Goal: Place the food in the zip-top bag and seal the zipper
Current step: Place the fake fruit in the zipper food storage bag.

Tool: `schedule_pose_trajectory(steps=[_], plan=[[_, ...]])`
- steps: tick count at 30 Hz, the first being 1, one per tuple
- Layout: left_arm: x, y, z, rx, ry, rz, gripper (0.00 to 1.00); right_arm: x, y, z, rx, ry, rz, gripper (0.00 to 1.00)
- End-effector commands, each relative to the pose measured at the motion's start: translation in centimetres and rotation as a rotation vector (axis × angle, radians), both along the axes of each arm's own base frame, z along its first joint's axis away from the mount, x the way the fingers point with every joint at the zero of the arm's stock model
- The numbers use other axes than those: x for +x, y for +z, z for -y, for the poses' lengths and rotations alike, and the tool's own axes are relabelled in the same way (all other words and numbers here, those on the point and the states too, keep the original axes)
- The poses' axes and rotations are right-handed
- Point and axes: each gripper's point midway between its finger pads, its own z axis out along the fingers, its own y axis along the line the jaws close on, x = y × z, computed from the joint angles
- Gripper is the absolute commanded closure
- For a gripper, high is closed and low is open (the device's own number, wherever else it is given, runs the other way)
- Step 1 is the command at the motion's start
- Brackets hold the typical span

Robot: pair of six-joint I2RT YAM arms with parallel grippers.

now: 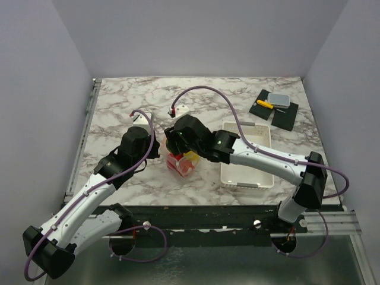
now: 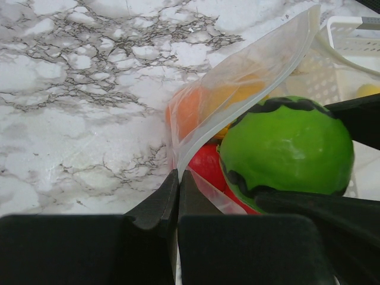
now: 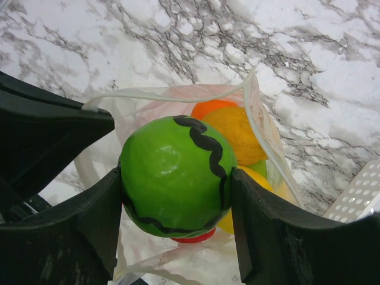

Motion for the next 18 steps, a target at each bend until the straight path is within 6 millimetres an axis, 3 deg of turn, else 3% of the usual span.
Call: schedule_pose_trajectory(steps=[1,5,13,18], plan=[[-0.2,-0.1,0.1,-0.008,-0.017,0.004,1.0,0.2,-1.3,-0.1,-0.049,-0.022,-0.002,0.65],[-0.2,-0.1,0.1,-0.008,-0.017,0.004,1.0,-0.3,-2.6,-0.6,-0.05,-0.003,-0.037,0.56],[-0.2,-0.2,0.1,-0.004,-0.015,0.001,1.0,-0.8,-3.0,-1.0,-0.036,0.018,-0.063,0.22],[-0.1,-0.3,0.1,-0.002,-0.015,-0.002,1.0,-0.8,-2.4,-0.7,-0.025,0.009,-0.053,0.15]])
